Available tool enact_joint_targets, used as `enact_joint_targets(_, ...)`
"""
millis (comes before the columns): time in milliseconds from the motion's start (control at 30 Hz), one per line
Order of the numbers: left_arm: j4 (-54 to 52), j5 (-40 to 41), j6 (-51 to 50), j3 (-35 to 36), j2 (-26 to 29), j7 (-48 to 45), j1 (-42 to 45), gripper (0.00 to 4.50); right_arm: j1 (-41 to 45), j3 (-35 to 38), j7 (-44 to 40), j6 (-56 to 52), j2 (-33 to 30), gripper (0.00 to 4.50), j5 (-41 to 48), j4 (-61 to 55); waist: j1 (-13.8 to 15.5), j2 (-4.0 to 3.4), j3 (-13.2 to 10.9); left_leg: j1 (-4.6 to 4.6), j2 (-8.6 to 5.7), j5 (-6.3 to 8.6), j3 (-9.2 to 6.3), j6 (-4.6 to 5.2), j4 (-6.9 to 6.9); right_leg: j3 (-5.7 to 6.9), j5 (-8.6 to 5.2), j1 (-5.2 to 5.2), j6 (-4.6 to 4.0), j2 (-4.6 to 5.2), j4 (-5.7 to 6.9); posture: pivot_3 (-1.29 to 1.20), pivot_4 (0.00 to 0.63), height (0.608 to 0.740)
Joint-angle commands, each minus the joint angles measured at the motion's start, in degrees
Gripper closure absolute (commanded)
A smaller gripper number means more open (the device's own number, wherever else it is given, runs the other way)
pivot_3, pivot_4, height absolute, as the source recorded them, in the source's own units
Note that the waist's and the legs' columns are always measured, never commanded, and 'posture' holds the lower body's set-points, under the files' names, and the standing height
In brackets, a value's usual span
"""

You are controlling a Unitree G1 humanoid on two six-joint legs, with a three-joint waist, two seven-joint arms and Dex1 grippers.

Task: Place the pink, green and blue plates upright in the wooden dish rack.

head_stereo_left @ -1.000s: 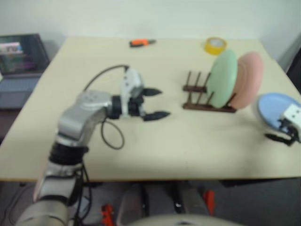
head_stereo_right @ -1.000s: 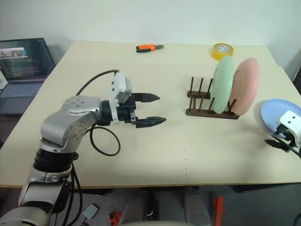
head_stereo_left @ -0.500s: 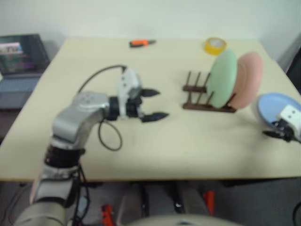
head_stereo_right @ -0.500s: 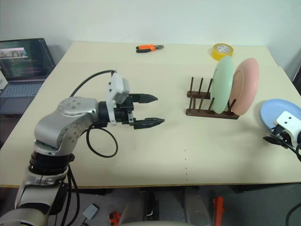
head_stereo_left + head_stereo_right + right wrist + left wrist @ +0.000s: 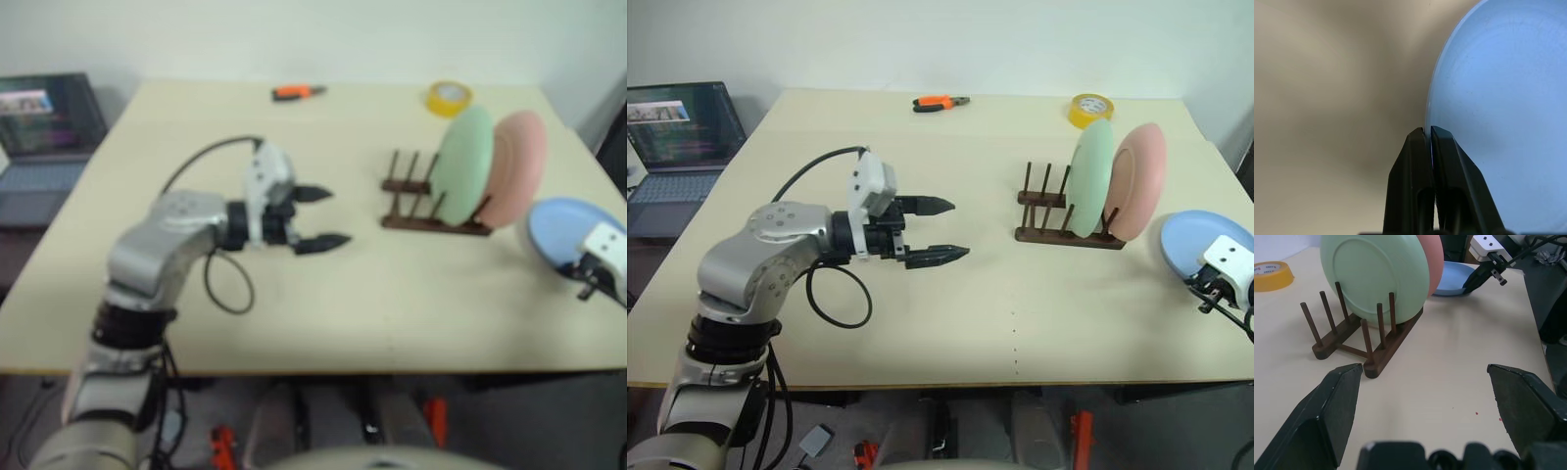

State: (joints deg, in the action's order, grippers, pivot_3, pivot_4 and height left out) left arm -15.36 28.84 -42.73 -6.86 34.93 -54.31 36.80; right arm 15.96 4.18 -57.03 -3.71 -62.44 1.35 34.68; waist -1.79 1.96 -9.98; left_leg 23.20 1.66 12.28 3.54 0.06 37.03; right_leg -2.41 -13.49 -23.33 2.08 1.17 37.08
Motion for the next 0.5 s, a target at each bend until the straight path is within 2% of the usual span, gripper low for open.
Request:
enact_joint_targets(33,0.1,-0.2,2.5,0.7,-0.7,-0.1,2.1,0.00,-2.0,6.0,1.9,-3.4,-2.9,4.47,2.1,-5.0,0.0,-0.01,0.0,-0.02,0.00,0.00,0.02,0.00,0.00,-0.01,0.00,0.00,0.00,0.00,0.00,0.00,0.150,0.740)
enact_joint_targets(300,4.0,-1.1,5.9,-0.7,-3.4,-1.5,3.7,0.00,-10.5,20.3,3.9,-15.2,-2.7,4.47,8.0,-22.1,0.0,-0.02,0.0,-0.09,0.02,0.01,0.03,-0.01,-0.05,-0.04,0.02,0.03,0.05,-0.02,0.01,0.00,0.150,0.740)
enact_joint_targets(500,5.9,-1.7,7.7,-1.8,-5.8,-2.3,4.8,0.00,-13.1,27.3,5.3,-22.3,-1.3,4.47,11.5,-29.9,0.0,-0.01,0.0,-0.08,0.00,0.01,0.03,0.00,-0.04,-0.03,0.01,0.05,0.03,0.00,-0.02,0.00,0.150,0.740)
